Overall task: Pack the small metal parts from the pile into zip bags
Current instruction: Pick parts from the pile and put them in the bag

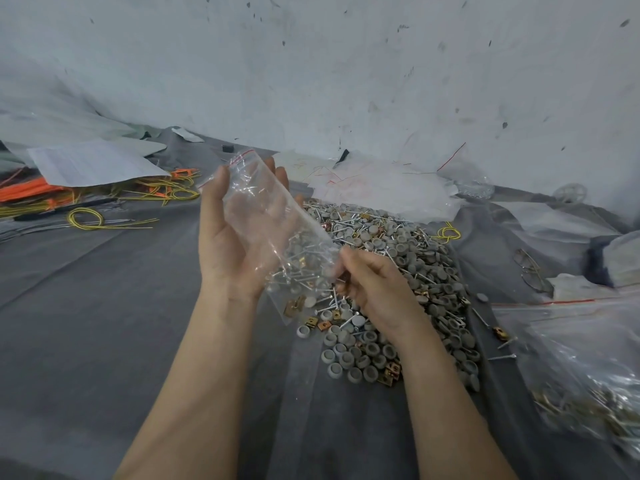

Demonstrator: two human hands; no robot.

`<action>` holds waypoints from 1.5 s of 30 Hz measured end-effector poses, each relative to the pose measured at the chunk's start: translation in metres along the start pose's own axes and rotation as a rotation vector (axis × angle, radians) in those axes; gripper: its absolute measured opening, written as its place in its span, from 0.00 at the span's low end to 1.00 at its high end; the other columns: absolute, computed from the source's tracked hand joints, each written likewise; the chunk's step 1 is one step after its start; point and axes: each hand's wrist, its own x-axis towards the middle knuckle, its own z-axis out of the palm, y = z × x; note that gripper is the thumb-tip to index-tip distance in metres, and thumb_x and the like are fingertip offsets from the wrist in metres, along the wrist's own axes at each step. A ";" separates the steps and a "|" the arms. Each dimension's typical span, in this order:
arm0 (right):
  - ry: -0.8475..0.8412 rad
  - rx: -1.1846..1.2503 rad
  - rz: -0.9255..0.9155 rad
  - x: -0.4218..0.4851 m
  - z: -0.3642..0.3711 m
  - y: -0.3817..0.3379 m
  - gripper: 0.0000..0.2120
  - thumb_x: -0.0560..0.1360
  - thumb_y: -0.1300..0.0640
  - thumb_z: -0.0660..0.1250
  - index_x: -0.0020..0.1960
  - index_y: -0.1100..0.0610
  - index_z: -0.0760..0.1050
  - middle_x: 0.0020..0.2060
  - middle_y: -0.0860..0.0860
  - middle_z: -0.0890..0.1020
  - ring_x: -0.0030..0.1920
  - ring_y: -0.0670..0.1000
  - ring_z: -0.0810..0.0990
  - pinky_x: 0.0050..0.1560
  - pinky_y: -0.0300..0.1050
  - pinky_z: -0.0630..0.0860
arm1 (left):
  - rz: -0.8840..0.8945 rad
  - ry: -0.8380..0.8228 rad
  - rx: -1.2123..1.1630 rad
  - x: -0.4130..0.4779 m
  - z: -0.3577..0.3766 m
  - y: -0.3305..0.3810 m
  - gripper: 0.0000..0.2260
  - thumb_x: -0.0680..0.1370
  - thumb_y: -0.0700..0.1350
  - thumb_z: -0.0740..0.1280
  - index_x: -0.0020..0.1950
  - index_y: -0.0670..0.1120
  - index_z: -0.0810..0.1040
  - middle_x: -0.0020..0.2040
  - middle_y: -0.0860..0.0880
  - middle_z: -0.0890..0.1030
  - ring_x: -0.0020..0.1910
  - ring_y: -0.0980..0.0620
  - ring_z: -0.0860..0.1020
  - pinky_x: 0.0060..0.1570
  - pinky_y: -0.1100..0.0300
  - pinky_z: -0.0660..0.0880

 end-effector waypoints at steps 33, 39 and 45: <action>0.468 -0.250 -0.060 0.003 -0.001 0.003 0.06 0.74 0.59 0.70 0.44 0.49 0.76 0.41 0.46 0.83 0.38 0.34 0.79 0.38 0.24 0.71 | 0.196 0.067 2.093 -0.006 -0.039 -0.053 0.33 0.72 0.49 0.73 0.73 0.47 0.63 0.66 0.48 0.74 0.64 0.47 0.72 0.64 0.48 0.68; 0.385 -0.356 -0.063 0.004 0.001 0.001 0.08 0.78 0.61 0.63 0.48 0.49 0.76 0.43 0.41 0.83 0.42 0.33 0.80 0.40 0.21 0.70 | 0.274 0.070 2.061 -0.011 -0.055 -0.067 0.32 0.72 0.46 0.73 0.73 0.45 0.64 0.67 0.47 0.73 0.65 0.47 0.70 0.65 0.51 0.66; 0.552 -0.998 0.141 0.001 -0.015 0.011 0.09 0.77 0.52 0.66 0.54 0.53 0.80 0.52 0.51 0.80 0.55 0.53 0.76 0.57 0.47 0.73 | 0.238 0.177 1.995 -0.015 -0.067 -0.065 0.33 0.73 0.50 0.73 0.74 0.47 0.63 0.70 0.49 0.71 0.68 0.49 0.68 0.69 0.49 0.65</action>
